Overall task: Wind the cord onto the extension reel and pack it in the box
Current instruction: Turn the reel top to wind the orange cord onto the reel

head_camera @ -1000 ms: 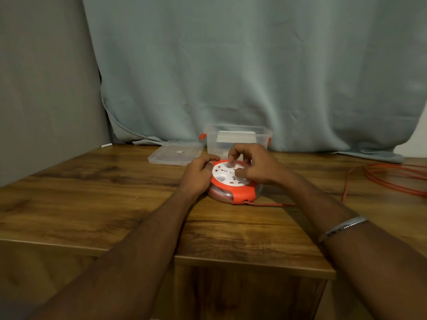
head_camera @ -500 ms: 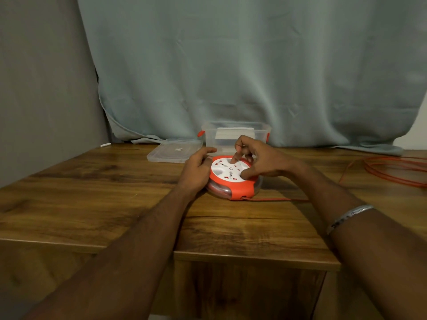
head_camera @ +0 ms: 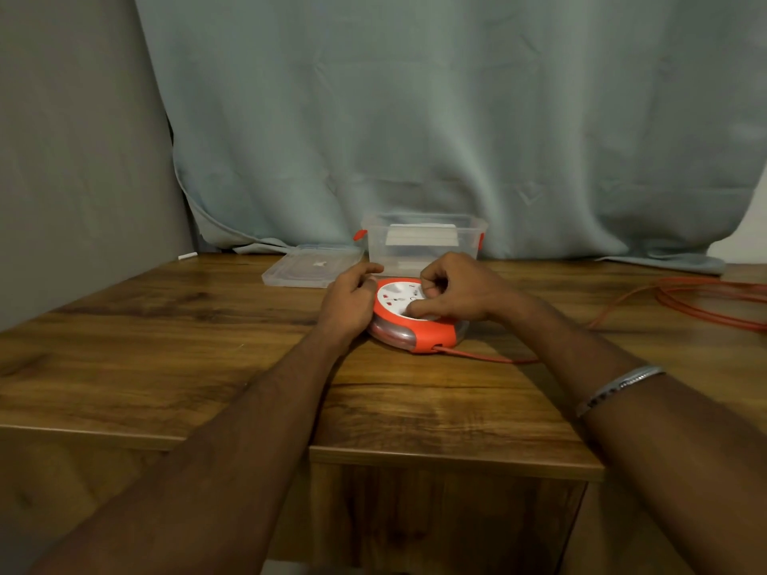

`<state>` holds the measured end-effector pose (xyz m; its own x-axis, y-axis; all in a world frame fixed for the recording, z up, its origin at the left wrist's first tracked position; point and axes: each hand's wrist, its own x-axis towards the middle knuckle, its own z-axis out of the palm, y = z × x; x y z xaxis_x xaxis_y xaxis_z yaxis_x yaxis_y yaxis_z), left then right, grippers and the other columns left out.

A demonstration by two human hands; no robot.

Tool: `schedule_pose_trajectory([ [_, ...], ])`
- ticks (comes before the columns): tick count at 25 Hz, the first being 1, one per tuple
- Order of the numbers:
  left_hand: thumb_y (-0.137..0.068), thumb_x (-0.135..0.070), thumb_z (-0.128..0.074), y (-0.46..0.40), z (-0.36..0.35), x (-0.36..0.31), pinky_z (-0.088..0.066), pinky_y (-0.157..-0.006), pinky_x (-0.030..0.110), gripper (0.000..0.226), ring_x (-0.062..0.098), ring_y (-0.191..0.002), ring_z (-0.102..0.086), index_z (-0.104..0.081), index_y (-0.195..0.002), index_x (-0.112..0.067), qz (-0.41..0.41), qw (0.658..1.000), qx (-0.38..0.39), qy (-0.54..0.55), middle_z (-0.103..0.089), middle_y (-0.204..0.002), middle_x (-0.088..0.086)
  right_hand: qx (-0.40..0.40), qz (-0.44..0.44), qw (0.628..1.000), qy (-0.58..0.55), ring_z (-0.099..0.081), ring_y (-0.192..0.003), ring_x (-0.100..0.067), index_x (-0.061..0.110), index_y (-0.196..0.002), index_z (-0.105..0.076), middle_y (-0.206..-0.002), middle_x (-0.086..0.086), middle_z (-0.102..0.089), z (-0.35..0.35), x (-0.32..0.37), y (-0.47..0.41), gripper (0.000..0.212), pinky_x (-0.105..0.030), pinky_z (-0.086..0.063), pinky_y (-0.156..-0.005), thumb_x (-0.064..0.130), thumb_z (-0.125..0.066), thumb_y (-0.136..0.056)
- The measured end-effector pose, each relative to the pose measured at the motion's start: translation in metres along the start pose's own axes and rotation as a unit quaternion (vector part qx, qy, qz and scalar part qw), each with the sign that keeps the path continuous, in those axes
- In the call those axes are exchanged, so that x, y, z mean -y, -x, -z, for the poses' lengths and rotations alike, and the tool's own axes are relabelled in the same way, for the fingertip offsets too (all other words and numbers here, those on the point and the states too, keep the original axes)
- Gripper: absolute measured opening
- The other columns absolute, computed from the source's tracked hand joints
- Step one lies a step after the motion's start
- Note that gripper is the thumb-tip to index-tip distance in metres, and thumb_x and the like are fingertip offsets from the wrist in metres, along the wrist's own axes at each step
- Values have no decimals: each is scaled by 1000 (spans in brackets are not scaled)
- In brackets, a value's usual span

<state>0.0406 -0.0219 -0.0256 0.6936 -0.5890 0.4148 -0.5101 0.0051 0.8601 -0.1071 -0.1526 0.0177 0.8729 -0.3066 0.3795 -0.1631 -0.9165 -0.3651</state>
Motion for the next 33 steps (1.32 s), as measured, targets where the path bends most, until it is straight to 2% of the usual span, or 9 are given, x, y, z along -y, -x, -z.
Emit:
schedule_pose_trajectory([
  [4,-103,-18,-42,1,0,0,-59,-89,40,31,19,-107,-64,-66,-123,-24,-13,1000,15,0,-65,-129,5,-31,20,999,12,-41,-42,-9,13,-50,-55,-41,5,-45,-5,4,-3,55,-31,-33,-52,53,-80,-77],
  [8,-103,-17,-42,1,-1,0,-57,-93,47,31,24,-107,-65,-67,-120,-23,-9,1000,17,15,-66,-127,9,-29,56,996,-55,-52,-56,-1,23,-81,-70,-75,11,-70,4,3,-3,15,-26,-44,-57,22,-76,-67],
  [10,-104,-17,-41,2,0,0,-57,-93,47,31,24,-108,-64,-66,-122,-22,-9,1000,19,12,-65,-127,8,20,51,997,-59,-53,-60,1,25,-100,-72,-90,21,-72,10,-3,-1,42,-21,-42,-56,14,-67,-59],
  [12,-105,-18,-41,3,0,-1,-59,-90,42,32,22,-108,-64,-66,-124,-20,-11,1000,24,12,-65,-129,8,80,41,994,-65,-55,-71,-1,23,-115,-71,-104,13,-75,13,-9,-2,59,-22,-43,-61,9,-65,-59],
  [17,-106,-18,-40,4,0,-2,-60,-79,33,33,18,-104,-66,-65,-125,-21,-15,999,33,19,-65,-128,7,95,12,988,-123,-58,-84,-17,17,-127,-60,-113,1,-76,18,-16,-3,68,-28,-44,-64,6,-75,-62],
  [21,-105,-17,-39,5,1,-2,-58,-91,39,34,19,-109,-63,-67,-123,-19,-18,1000,19,3,-64,-128,6,83,-2,992,-99,-57,-78,-14,23,-114,-62,-95,-4,-71,15,-16,-1,53,-29,-43,-64,20,-91,-70],
  [25,-103,-16,-41,4,1,-1,-58,-89,39,32,16,-102,-65,-69,-117,-19,-21,1000,13,6,-68,-121,6,47,18,997,-64,-55,-69,-15,16,-87,-67,-76,-3,-63,7,-7,1,33,-38,-45,-65,34,-86,-66],
  [28,-103,-15,-41,3,1,-1,-58,-90,38,33,19,-105,-65,-69,-121,-15,-19,1000,10,8,-68,-122,8,36,6,999,-10,-53,-62,-11,21,-64,-59,-61,7,-57,5,1,2,38,-38,-43,-61,56,-72,-60],
  [33,-103,-15,-41,6,2,-2,-57,-92,40,33,21,-107,-65,-69,-121,-15,-31,999,19,12,-69,-121,7,-27,-2,999,41,-41,-44,-9,11,-50,-53,-43,3,-46,-2,8,-1,55,-35,-37,-54,60,-73,-65],
])
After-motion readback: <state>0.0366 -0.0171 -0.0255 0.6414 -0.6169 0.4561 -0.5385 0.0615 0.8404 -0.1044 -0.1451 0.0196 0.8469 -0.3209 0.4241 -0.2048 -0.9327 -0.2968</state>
